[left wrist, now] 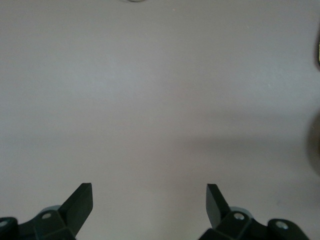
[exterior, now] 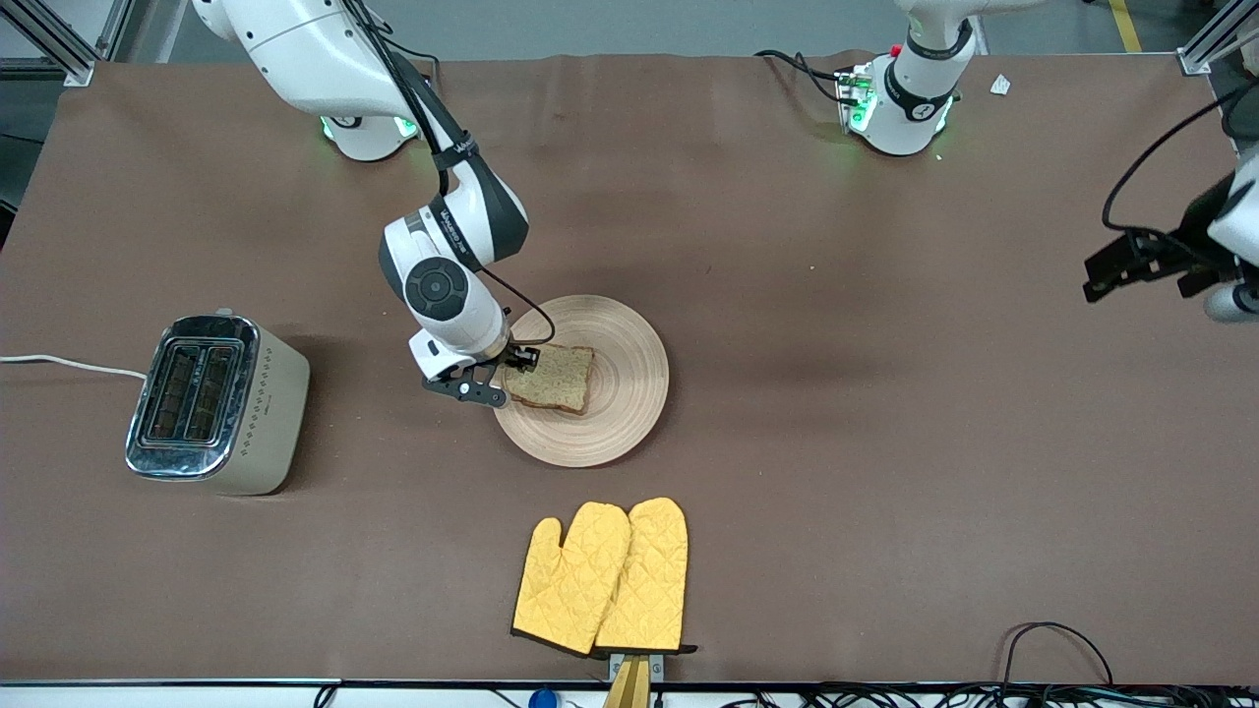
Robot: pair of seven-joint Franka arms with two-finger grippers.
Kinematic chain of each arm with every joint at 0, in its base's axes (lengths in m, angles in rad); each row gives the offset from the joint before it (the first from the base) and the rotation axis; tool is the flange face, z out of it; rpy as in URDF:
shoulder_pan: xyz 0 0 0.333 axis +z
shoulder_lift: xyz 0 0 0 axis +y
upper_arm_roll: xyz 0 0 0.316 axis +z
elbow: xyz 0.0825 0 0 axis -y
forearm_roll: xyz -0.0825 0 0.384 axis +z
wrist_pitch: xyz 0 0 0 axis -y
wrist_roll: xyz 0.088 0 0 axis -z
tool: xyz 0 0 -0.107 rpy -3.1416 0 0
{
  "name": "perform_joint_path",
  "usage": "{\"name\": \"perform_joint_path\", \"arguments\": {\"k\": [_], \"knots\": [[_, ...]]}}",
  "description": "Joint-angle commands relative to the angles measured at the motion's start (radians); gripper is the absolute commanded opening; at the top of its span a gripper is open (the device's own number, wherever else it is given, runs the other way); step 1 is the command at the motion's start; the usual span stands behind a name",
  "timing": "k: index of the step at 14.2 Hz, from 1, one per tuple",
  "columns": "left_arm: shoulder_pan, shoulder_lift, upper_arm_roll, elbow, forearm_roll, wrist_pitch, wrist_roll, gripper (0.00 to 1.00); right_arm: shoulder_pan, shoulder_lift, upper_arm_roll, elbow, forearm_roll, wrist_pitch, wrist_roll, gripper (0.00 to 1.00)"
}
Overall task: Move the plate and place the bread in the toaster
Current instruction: 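Lower the right gripper onto the bread slice while the left gripper withdraws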
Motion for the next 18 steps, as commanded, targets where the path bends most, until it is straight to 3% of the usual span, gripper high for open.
{"name": "perform_joint_path", "arguments": {"k": [1,6,11,18], "knots": [[-0.006,-0.116,0.015,-0.133,-0.048,0.004,-0.007,1.0,0.015,0.005,-0.011,-0.002,-0.022,0.011,0.027,0.52],[0.086,-0.178,-0.115,-0.199,-0.045,0.01,-0.013,1.0,0.017,0.022,-0.011,0.002,-0.023,0.029,0.027,0.46],[0.091,-0.172,-0.114,-0.189,-0.044,0.008,-0.005,1.0,0.031,0.025,-0.012,0.005,-0.023,0.031,0.027,0.34],[0.095,-0.151,-0.108,-0.175,-0.045,0.01,0.003,1.0,0.032,0.054,-0.012,0.028,-0.025,0.044,0.053,0.33]]}}
